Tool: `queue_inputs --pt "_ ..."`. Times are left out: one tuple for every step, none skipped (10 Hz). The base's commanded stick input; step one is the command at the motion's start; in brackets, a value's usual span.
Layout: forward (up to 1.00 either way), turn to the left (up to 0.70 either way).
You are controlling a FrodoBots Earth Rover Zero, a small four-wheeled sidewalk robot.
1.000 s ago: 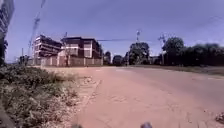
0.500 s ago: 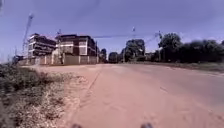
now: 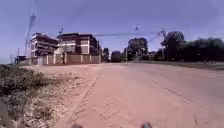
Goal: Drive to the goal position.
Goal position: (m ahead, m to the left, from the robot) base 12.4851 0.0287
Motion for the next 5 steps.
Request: queue_inputs --pt "0.85 0.0" --pt "0.85 0.0" --pt "0.85 0.0" --pt "0.85 0.0" --pt "0.85 0.0"
